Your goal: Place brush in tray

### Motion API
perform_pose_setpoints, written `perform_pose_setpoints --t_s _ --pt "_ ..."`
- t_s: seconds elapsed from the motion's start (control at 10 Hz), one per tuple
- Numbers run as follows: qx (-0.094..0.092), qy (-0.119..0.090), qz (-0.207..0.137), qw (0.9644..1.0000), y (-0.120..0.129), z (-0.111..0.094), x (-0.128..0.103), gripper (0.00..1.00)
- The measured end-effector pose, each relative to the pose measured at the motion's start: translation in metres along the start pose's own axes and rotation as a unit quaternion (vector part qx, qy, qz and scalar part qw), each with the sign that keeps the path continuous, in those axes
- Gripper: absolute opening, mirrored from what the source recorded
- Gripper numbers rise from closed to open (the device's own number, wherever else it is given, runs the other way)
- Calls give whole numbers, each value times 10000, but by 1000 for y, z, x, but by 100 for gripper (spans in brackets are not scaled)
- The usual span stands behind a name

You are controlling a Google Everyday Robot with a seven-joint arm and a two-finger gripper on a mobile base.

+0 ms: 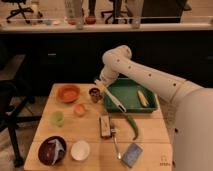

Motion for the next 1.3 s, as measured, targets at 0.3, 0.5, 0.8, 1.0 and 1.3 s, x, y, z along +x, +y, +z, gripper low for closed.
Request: perform_pose_setpoints --t_s 0.3,0.5,0.8,1.0,1.3 --pt "138 110 -159 9997 -24 5 -1 19" --pt "163 113 -255 9995 -36 9 3 19" --pt "148 105 -391 9991 -52 15 6 19" --pt "136 110 -402 9990 -62 17 10 19" --pt "161 195 -305 9992 -81 23 23 19"
